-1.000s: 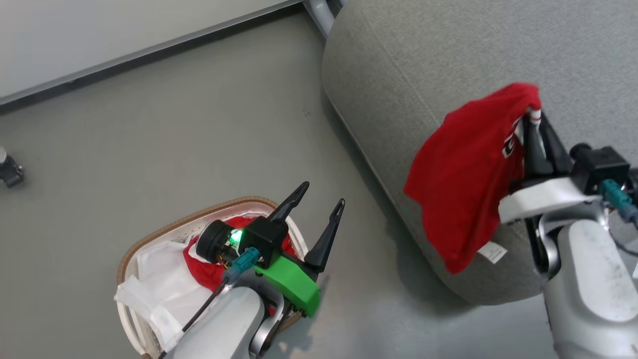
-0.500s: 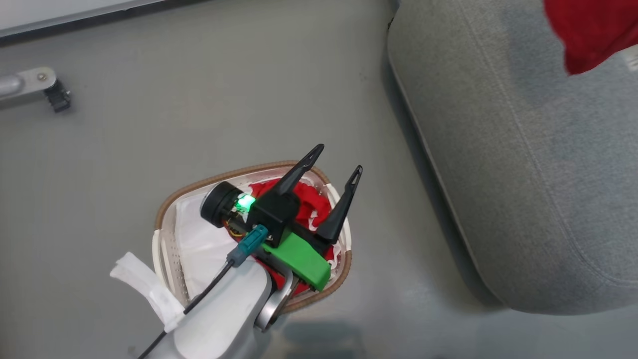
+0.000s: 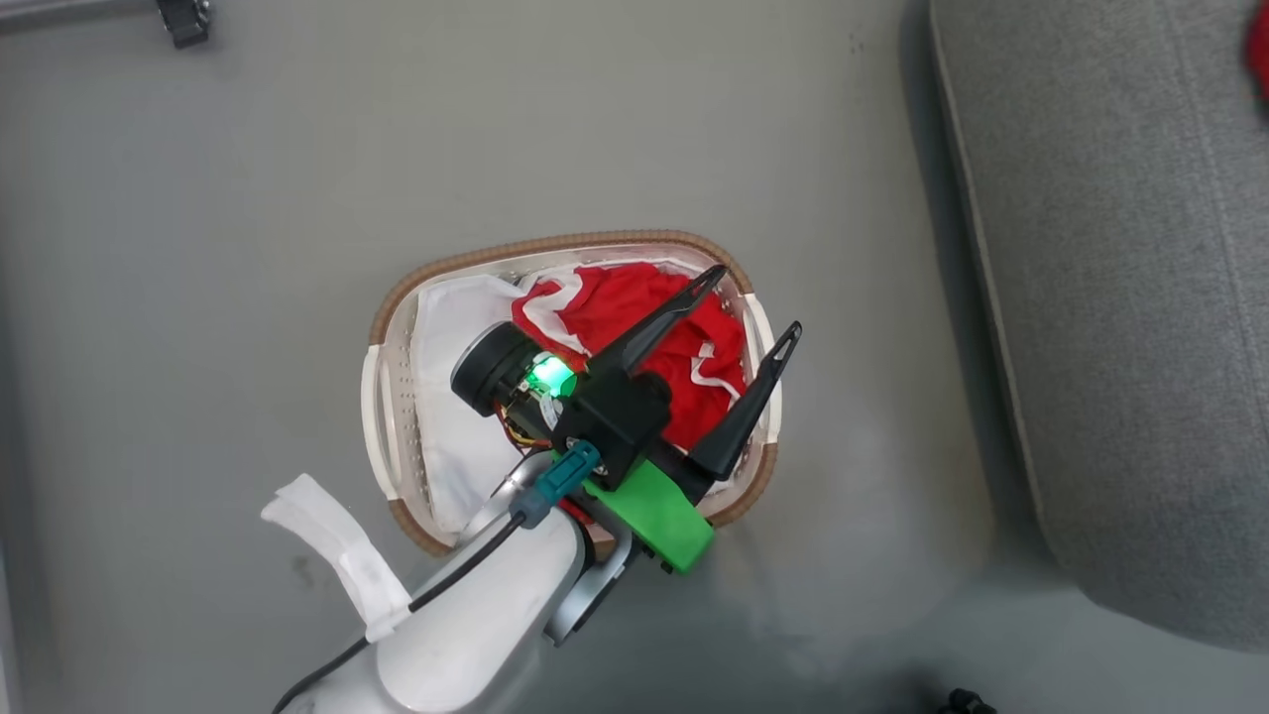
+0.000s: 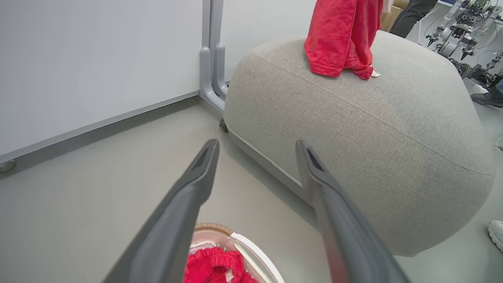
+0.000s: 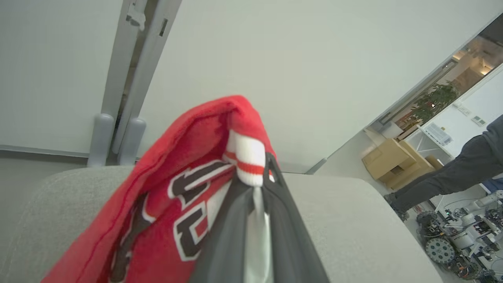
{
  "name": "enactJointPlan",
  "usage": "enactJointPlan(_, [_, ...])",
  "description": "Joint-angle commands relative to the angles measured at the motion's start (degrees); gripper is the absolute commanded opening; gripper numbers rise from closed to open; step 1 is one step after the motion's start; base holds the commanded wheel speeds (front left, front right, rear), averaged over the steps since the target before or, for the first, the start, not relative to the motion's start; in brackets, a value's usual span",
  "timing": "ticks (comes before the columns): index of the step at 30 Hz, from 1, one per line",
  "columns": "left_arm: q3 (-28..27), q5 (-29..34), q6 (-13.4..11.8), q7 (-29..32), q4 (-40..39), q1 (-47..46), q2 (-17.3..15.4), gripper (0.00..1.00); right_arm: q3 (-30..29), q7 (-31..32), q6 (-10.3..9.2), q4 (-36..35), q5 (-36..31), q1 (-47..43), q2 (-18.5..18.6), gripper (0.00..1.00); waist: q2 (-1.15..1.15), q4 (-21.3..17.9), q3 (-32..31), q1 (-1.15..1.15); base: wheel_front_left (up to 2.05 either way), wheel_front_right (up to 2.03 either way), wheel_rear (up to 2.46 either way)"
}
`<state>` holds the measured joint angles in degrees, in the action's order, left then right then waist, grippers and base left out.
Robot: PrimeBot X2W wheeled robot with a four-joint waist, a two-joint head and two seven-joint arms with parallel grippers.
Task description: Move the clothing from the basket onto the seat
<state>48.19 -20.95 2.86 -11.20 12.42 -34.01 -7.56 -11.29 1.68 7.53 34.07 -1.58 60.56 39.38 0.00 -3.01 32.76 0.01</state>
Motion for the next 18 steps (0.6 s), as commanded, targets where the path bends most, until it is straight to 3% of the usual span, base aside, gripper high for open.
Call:
enactJointPlan(1, [-0.1, 0.4, -0.2, -0.1, -0.1, -1.0, 0.0, 1.00, -0.3, -1.0, -0.08, 2.0, -0.1, -1.9, -0.9, 0.00, 0.00, 2.3, 3.8, -0.01, 0.00, 0.00, 0.00])
enactJointPlan(9, [-0.3, -0.6, -0.1, 0.3, 0.2, -1.3, -1.0, 1.00, -2.0, -7.9, -0.08, 12.9, -2.1, -6.1, -5.3, 0.00, 0.00, 1.2, 4.9, -0.01, 0.00, 0.00, 0.00])
enactJointPlan(11, [-0.7, -0.9, -0.3, 0.1, 0.3, -1.2, -1.4, 1.00, -2.2, -8.9, -0.08, 14.6, -2.6, -6.1, -6.3, 0.33, 0.00, 0.6, 4.7, -0.01, 0.00, 0.00, 0.00])
enactJointPlan(12, [-0.8, -1.0, -0.4, 0.1, 0.4, -1.0, -1.6, 1.00, -2.3, -9.5, -0.08, 15.2, -2.7, -6.1, -6.7, 0.91, 0.00, 0.4, 4.6, -0.01, 0.00, 0.00, 0.00])
enactJointPlan(13, [-0.9, -1.1, -0.5, -0.1, 0.6, -0.8, -1.7, 1.00, -2.2, -9.9, -0.08, 15.9, -2.8, -6.2, -7.3, 1.00, 0.00, 0.1, 4.3, -0.01, 0.00, 0.00, 0.00])
enactJointPlan(18, [-1.3, -1.8, -0.9, -0.7, 1.4, 0.3, -2.0, 1.00, -1.5, -12.8, -0.08, 17.1, -2.2, -8.2, -8.9, 1.00, 0.00, -1.2, 2.4, -0.01, 0.00, 0.00, 0.00])
